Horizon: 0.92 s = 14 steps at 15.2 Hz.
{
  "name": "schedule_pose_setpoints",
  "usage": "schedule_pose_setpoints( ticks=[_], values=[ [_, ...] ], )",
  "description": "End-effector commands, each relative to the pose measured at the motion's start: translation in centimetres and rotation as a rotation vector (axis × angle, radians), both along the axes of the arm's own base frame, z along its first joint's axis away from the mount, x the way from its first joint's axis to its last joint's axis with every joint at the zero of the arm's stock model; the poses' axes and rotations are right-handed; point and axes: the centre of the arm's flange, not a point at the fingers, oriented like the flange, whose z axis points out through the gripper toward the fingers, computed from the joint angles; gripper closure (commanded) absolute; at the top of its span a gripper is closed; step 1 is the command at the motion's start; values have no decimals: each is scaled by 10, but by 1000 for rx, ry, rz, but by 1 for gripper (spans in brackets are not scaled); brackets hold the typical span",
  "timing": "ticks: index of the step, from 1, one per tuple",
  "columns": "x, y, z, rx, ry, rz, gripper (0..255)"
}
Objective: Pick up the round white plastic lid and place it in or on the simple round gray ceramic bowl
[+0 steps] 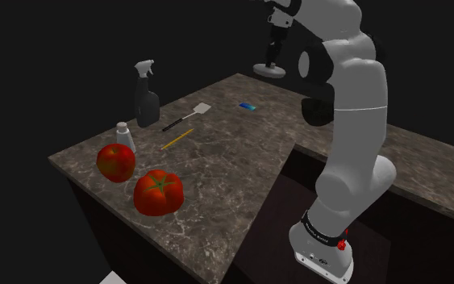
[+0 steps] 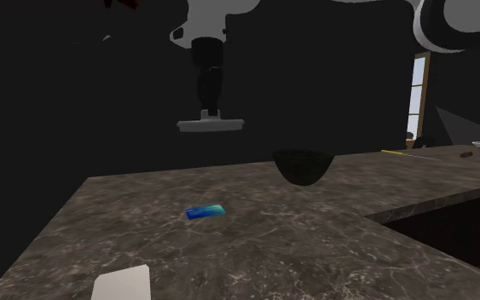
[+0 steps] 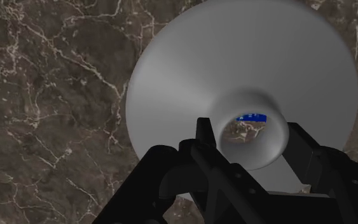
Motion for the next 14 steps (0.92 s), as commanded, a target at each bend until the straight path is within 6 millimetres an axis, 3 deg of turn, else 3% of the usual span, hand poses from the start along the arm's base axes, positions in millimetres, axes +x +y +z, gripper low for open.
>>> schedule_pose_setpoints(
  ticks=[1, 14],
  values=[
    [-27, -7, 2, 1, -1, 0, 255],
    [-194, -45, 14, 1, -1, 0, 255]
  ],
)
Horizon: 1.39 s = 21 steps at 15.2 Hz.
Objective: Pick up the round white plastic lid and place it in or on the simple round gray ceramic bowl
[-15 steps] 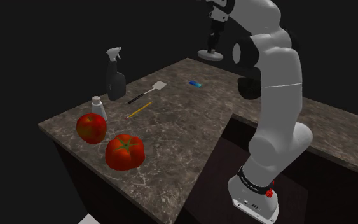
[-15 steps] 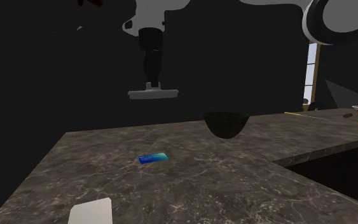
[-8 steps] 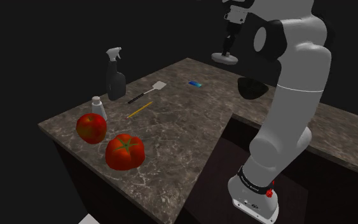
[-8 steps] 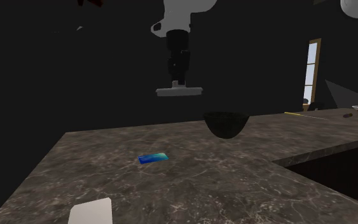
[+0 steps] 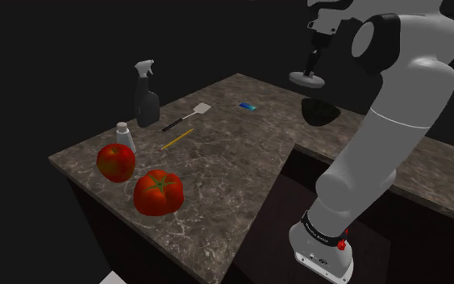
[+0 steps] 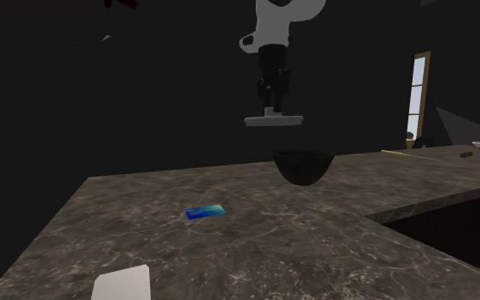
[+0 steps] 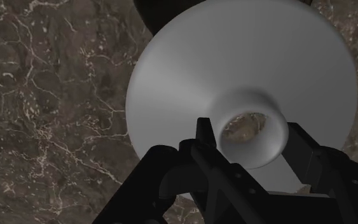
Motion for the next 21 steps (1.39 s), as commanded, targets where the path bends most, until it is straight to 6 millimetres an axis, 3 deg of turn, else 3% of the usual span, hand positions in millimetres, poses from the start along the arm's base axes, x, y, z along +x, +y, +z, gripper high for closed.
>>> schedule_pose_setpoints(
  ticks=[1, 7, 21],
  values=[
    [-27, -6, 5, 0, 0, 1, 255],
    [-110, -25, 11, 0, 0, 1, 255],
    [-110, -25, -63, 0, 0, 1, 255]
  ],
)
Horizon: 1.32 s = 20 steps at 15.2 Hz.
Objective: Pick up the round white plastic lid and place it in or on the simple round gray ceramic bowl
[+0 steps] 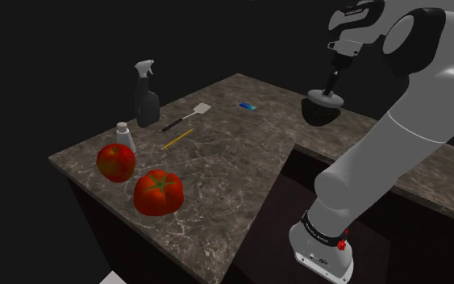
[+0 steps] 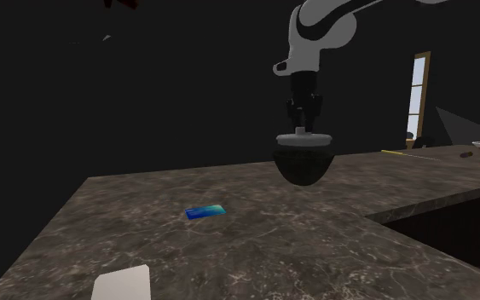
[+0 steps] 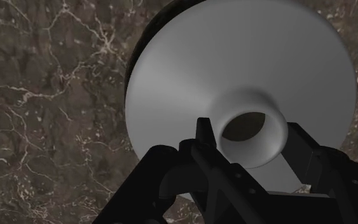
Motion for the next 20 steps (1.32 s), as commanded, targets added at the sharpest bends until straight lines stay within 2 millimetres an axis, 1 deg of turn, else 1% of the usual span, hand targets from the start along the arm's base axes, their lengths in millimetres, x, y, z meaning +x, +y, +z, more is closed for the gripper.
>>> schedule_pose_setpoints(
  ticks=[1, 4, 12, 13, 18, 20],
  values=[
    [-1, 0, -11, -1, -1, 0, 255],
    [-1, 0, -26, -1, -1, 0, 255],
    [-1, 0, -26, -1, -1, 0, 255],
    [-1, 0, -26, -1, -1, 0, 0],
    [-1, 0, -26, -1, -1, 0, 0],
    [-1, -1, 0, -1, -1, 0, 0]
  ],
)
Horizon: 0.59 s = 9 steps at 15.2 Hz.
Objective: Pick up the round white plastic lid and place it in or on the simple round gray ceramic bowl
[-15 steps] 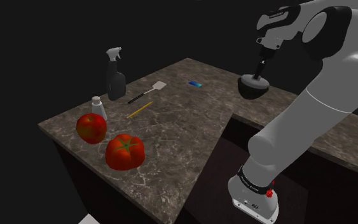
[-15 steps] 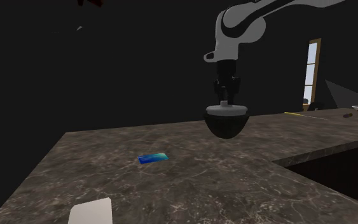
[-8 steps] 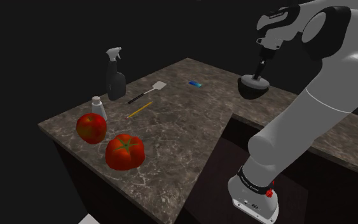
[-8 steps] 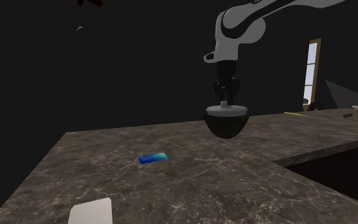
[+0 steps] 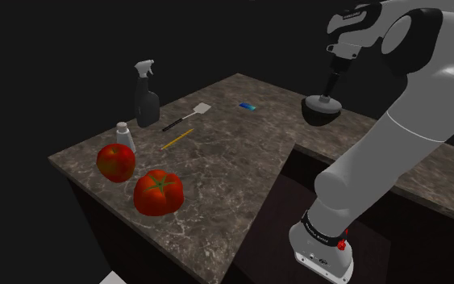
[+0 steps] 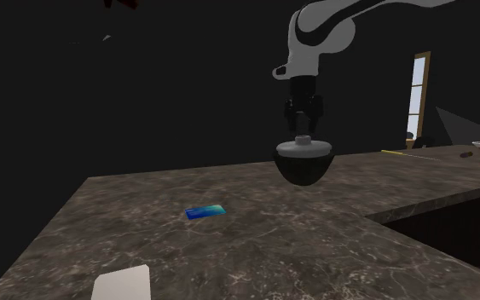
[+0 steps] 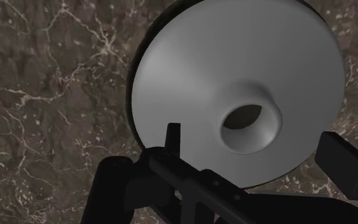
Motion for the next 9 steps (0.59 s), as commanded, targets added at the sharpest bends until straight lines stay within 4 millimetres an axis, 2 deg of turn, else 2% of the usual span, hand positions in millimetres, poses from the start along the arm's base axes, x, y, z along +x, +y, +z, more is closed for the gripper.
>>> schedule_pose_setpoints(
  ticks=[1, 2, 9],
  values=[
    [-1, 2, 25, 1, 0, 0, 0],
    [-1, 1, 35, 1, 0, 0, 0],
    [-1, 1, 35, 1, 0, 0, 0]
  ],
)
